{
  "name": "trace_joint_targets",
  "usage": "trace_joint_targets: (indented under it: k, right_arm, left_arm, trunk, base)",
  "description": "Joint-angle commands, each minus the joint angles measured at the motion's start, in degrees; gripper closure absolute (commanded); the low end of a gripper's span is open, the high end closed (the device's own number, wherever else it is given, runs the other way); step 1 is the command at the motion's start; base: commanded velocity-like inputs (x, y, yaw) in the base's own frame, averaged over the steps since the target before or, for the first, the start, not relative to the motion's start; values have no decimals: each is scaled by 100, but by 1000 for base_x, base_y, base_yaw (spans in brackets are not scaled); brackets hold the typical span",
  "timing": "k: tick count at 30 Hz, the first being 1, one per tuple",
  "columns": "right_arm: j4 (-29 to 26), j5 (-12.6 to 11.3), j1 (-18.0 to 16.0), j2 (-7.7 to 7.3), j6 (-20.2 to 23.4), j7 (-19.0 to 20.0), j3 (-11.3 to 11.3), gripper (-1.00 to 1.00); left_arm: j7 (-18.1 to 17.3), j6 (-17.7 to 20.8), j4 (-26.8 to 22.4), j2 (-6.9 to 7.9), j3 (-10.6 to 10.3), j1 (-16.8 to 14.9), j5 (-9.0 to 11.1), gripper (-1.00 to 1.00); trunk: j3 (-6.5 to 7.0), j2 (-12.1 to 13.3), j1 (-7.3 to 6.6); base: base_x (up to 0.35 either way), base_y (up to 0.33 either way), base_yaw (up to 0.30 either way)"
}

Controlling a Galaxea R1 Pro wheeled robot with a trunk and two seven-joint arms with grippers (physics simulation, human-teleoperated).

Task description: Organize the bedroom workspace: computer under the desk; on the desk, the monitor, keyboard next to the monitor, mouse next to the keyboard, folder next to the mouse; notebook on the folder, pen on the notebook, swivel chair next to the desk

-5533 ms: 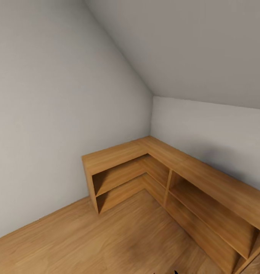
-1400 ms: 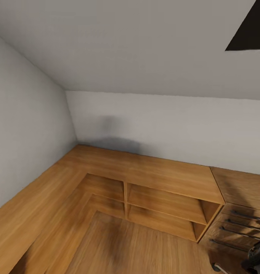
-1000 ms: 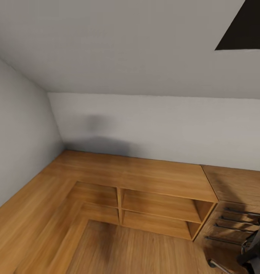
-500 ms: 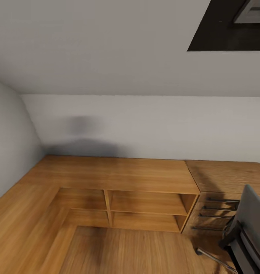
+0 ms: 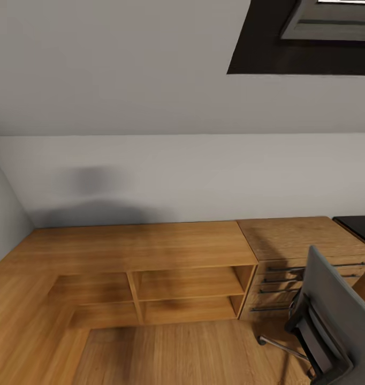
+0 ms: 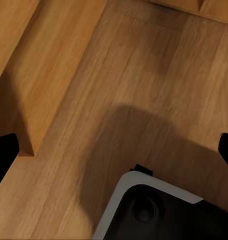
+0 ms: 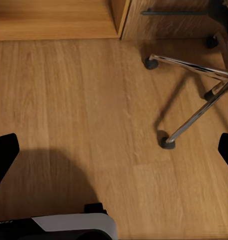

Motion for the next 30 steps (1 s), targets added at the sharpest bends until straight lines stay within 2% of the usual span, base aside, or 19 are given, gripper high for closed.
trace_joint_targets:
  k: [1,10,30]
  right_arm:
    - [-4,-4,-4,0,0,-53,48,-100]
    - [-4,-9,-4,-11,0,-53,46,-100]
    - [-4,-10,-4,-27,0,-53,34,-100]
  left_arm:
    - [36,-13,-2,1,-44,-2,10,-100]
    - [36,-17,-2,1,-42,-2,10,-100]
    - [27,-12,-2,1,-69,-2,-7,-100]
  trunk:
    - [-10,-12,3]
    - [15,-12,3]
    - [89,-12,3]
  base:
    - [0,0,-275]
    - [36,28,-280]
    - [265,213,-282]
